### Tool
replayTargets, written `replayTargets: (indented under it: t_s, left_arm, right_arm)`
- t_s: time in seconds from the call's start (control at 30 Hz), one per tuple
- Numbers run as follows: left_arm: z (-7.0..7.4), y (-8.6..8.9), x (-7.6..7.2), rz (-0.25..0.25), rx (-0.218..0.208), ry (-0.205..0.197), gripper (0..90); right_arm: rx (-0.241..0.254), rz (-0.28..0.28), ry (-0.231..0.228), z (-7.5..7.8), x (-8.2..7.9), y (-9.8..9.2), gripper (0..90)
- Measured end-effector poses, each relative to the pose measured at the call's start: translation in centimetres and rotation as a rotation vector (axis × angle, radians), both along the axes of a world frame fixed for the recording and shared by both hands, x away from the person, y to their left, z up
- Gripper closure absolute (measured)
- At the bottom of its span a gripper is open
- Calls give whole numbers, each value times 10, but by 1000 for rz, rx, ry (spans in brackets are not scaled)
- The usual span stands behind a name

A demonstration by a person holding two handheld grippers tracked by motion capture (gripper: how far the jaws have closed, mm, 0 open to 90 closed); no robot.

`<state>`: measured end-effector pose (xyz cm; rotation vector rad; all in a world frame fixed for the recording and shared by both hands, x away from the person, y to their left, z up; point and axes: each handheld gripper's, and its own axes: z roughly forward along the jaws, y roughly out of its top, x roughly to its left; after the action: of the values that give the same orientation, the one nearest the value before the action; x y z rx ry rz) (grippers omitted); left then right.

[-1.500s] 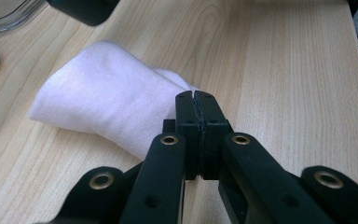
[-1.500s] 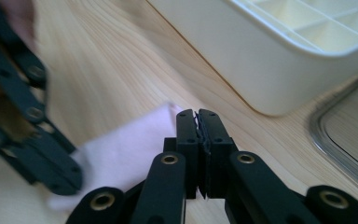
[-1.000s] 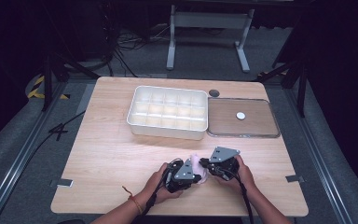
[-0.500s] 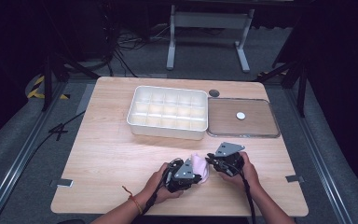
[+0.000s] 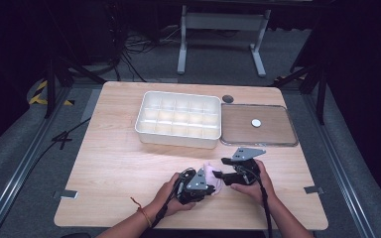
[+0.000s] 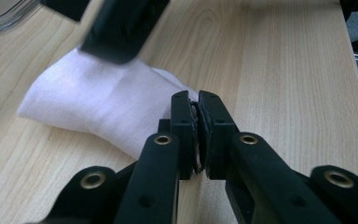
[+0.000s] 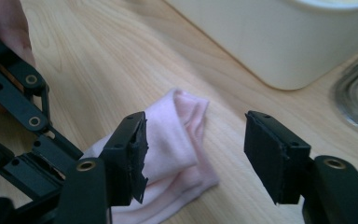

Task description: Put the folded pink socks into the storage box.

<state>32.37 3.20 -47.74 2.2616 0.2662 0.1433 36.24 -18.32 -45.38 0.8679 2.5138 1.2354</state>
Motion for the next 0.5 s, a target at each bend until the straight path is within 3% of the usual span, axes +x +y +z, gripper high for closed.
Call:
replayTargets:
  t_s: [0.13,0.27,0.33,0.43,0.5]
  left_arm:
    - [0,1,2,4,-2,8,848]
    - [1,1,3,2,1,27,822]
    - [5,0,2,-5,15,37,753]
    - [20,3,1,3,64,54,549]
    - [32,12,1,12,64,46,466]
  right_arm:
    - [-50,5,22,-13,2,11,404]
    - [16,-8,104,-22,10,7,384]
    - [55,-16,156,-26,13,4,409]
    - [55,4,174,-25,12,5,473]
    - [53,15,172,-25,11,8,531]
